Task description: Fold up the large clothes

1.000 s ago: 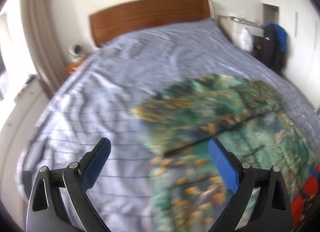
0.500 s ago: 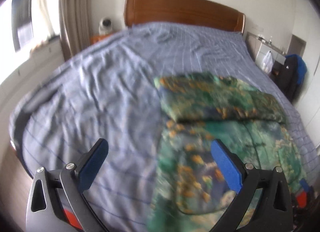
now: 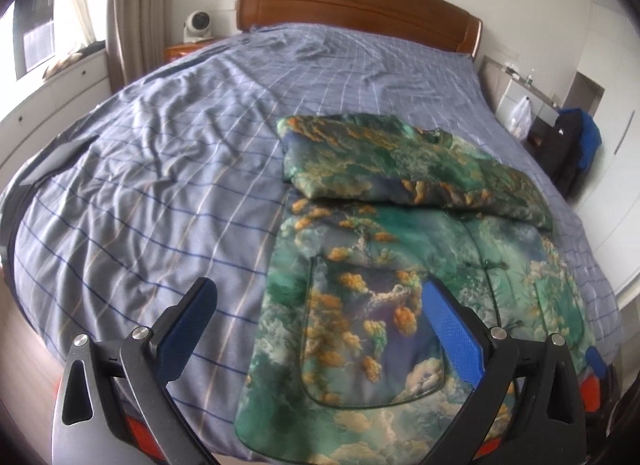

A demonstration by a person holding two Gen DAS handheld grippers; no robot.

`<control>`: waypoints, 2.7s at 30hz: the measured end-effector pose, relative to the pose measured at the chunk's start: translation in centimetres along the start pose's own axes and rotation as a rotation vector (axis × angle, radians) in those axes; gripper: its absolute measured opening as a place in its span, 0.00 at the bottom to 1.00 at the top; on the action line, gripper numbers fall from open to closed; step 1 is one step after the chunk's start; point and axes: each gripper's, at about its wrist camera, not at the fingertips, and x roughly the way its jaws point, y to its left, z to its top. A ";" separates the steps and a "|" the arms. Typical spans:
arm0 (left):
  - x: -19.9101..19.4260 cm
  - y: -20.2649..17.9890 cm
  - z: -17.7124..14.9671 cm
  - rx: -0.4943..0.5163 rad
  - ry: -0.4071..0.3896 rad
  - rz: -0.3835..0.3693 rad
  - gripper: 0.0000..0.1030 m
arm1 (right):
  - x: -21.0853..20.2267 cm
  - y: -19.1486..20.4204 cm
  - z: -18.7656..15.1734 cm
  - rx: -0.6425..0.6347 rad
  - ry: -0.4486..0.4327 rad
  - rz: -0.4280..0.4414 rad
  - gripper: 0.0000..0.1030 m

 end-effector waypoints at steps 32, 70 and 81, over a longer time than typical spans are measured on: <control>5.0 4.1 -6.5 -0.009 0.227 -0.038 0.99 | -1.9 -12.4 2.6 0.102 0.062 -0.190 0.93; 19.2 -1.7 29.9 -0.072 0.172 -0.313 0.27 | 23.3 -29.0 28.7 0.534 0.278 0.284 0.19; 26.9 0.1 29.2 -0.167 0.429 -0.288 0.44 | 33.0 -30.2 29.4 0.618 0.176 0.188 0.99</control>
